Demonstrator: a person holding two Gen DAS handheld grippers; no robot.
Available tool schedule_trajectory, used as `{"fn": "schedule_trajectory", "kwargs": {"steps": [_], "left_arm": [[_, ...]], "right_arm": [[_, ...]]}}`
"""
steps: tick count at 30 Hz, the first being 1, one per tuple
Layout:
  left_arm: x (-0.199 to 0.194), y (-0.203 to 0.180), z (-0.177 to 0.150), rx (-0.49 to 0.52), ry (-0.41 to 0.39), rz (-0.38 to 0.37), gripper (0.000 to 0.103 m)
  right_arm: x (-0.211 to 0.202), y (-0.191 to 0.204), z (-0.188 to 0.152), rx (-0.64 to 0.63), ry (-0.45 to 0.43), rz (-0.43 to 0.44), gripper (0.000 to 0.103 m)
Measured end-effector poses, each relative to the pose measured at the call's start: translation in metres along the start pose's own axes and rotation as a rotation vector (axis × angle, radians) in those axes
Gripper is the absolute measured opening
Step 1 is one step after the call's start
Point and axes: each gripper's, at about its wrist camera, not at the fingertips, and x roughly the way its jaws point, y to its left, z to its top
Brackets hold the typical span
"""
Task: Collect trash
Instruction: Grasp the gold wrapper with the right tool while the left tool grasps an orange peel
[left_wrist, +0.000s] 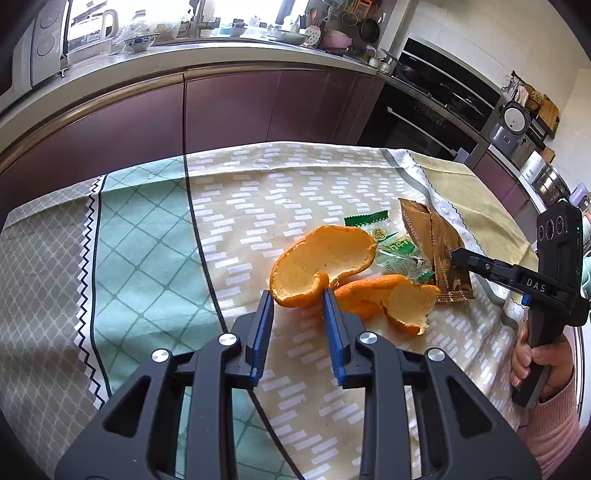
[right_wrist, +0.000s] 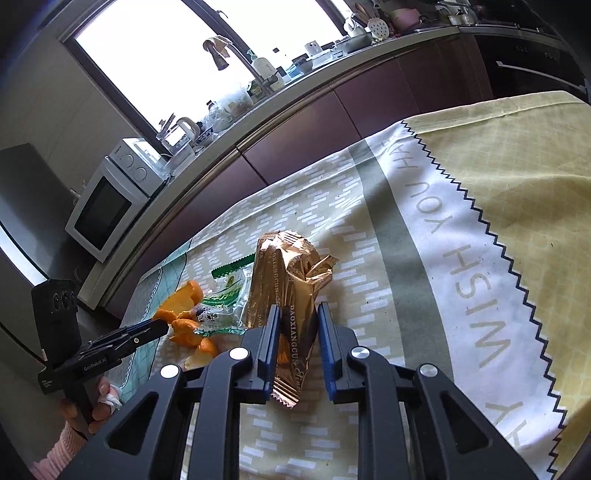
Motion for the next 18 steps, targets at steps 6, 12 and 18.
{"fn": "schedule_trajectory", "kwargs": {"steps": [6,12,18], "left_arm": [[-0.003,-0.002,0.003,0.007,-0.008,0.000,0.021],[-0.007,-0.008,-0.001,0.020,-0.021,0.011,0.016],[-0.022,-0.013,-0.009,0.030,-0.058,0.027,0.014]], "right_arm": [[-0.007,0.000,-0.002,-0.002,-0.011,0.007,0.017],[-0.018,-0.002,-0.006,0.000,-0.031,0.019,0.016],[-0.032,0.000,-0.008,-0.003,-0.062,0.032,0.014]]}}
